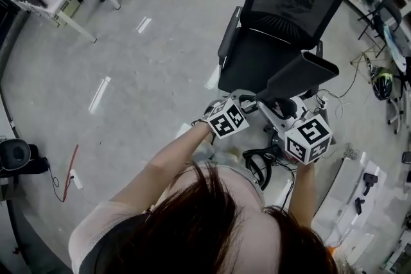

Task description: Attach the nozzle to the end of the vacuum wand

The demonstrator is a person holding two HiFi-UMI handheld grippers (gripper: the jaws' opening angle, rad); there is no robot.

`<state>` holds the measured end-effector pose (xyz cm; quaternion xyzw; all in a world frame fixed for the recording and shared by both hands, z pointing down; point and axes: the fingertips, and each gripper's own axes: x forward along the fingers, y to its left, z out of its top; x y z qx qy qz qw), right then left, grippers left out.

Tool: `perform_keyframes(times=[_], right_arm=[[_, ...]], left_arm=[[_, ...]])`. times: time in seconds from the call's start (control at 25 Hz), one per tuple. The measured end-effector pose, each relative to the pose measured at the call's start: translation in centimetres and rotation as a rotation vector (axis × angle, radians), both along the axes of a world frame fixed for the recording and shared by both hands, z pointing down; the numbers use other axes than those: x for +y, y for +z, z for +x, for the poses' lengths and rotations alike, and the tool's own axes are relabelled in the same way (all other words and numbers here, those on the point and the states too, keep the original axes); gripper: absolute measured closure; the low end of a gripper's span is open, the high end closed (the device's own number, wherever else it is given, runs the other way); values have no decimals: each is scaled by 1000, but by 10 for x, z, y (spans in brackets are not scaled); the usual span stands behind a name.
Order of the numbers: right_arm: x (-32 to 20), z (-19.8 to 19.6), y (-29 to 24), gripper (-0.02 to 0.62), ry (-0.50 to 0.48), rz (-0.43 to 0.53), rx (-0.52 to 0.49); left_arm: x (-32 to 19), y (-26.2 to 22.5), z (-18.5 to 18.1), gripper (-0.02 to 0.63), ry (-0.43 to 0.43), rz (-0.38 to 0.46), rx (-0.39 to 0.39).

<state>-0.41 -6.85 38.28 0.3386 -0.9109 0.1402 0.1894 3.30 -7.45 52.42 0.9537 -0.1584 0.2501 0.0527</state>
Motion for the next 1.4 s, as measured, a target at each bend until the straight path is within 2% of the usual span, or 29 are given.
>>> perform_keyframes(times=[0.12,0.44,0.64,0.76,0.96,1.4], right_arm=[[-6,-1,1,426,108,1,13],[-16,3,4,428,372,64,-36],[-20,8,7,428,496,93,-10],[-24,9,6,429,536,103,5],[-21,8,6,428,510,95,-3],[-14,-1,1,428,256,41,42]], left_arm=[[-4,1,-1,449,-22,6,-2],[-13,2,-2,449,-50,10,-9],[-18,4,2,449,-64,19,-18],[-22,4,3,449,-82,23,-24],[-18,5,3,449,-63,17,-7],[-9,1,-1,449,-15,20,10]])
